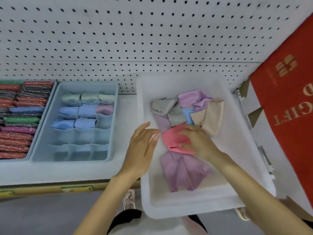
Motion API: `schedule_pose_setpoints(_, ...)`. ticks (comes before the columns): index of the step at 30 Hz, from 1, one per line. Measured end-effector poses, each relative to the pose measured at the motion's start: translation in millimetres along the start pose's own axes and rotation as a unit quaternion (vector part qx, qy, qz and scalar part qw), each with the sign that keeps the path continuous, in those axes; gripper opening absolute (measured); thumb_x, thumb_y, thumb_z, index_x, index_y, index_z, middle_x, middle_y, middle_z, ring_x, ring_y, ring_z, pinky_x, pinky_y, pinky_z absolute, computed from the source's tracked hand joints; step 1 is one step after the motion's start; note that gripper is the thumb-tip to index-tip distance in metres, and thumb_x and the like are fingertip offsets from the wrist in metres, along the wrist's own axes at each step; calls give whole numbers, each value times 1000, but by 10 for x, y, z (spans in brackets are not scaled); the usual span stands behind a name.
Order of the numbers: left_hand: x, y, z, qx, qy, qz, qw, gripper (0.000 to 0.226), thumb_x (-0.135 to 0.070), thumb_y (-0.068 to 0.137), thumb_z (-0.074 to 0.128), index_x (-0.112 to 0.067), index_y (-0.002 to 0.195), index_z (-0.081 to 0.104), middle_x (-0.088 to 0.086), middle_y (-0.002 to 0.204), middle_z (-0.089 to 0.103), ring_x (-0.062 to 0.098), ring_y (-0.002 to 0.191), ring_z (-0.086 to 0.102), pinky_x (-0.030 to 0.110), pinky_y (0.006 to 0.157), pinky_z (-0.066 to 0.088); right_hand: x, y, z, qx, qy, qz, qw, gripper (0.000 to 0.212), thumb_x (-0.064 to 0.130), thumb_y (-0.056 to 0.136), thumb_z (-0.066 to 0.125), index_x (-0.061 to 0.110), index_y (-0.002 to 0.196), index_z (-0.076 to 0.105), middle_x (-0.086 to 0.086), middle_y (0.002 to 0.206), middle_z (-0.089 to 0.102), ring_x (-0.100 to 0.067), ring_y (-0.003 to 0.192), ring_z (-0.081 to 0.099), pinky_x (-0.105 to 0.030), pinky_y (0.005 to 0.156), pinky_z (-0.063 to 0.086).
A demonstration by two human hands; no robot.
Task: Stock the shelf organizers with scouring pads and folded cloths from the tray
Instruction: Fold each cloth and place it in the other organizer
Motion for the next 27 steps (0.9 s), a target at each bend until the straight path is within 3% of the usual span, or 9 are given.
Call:
schedule_pose_setpoints(4,-13,-10,-14,-14,5,2,1000,46,-42,98,27,-18,116,62,-53,116,34,-14,134,20,5,106,17,116,169,51,33,-80,-90,992,44,37,80,67,19,121,63,-5,126,57,-28,121,47,-40,103,34)
schedule_pose_setpoints(7,-58,-6,-34,-23,13,-12,1000,45,-42,98,28,-20,115,63,-52,114,33,-13,131,27,12,109,19,55,180,53,49,-115,-121,985,47,45,86,58,19,125,59,-3,130,55,-25,124,45,-36,103,32)
schedule_pose_setpoints(10,-144,5,-38,-59,-8,-45,997,41,-35,97,28,-20,110,64,-43,111,37,-27,118,28,16,112,15,29,124,44,43,-123,-154,979,50,50,89,52,19,127,58,-1,132,57,-25,123,48,-35,103,35)
schedule_pose_setpoints(13,-249,4,-26,-100,-26,-67,992,47,-35,96,25,-18,112,65,-37,109,45,-30,113,32,16,114,13,-25,120,20,33,-69,-133,988,36,39,91,52,19,119,64,-2,123,63,-25,116,55,-35,96,43)
schedule_pose_setpoints(15,-337,17,-10,-106,-41,-79,990,46,-38,97,26,-20,115,64,-29,113,52,-14,120,41,22,114,22,-64,164,-82,15,4,-84,996,24,23,94,49,19,112,64,-4,114,66,-28,106,60,-36,85,47)
schedule_pose_setpoints(18,-476,108,50,-70,-38,-90,993,33,-38,99,42,-23,124,59,-19,122,56,0,120,48,6,96,31,-20,189,-389,15,69,-85,994,18,16,94,48,18,106,61,-1,98,67,-26,92,61,-37,77,46)
schedule_pose_setpoints(21,-584,241,176,48,-53,-120,990,56,-40,84,67,-29,135,47,-16,130,53,0,122,47,16,99,36,247,52,-860,40,101,-172,979,14,14,93,52,18,99,64,12,81,61,-9,76,57,-30,71,45)
schedule_pose_setpoints(24,-807,300,275,95,-75,-113,986,45,-40,69,70,-32,111,58,-11,105,69,7,100,65,29,85,52,552,-148,-1326,55,102,-223,968,11,14,87,64,19,96,69,17,82,62,-4,84,58,-18,77,44)
schedule_pose_setpoints(27,-1072,265,287,75,-154,-86,981,13,-15,85,67,-26,91,65,-17,70,67,-4,66,60,14,61,46,746,-276,-1684,21,107,-239,965,7,22,78,73,25,83,69,5,76,69,-9,74,61,-27,73,48)
Point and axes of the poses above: each hand's wrist, its own y-axis towards the middle knuckle, its own z-axis out of the palm, x = y × z, the point moved 4 cm from there along y, towards the middle knuckle
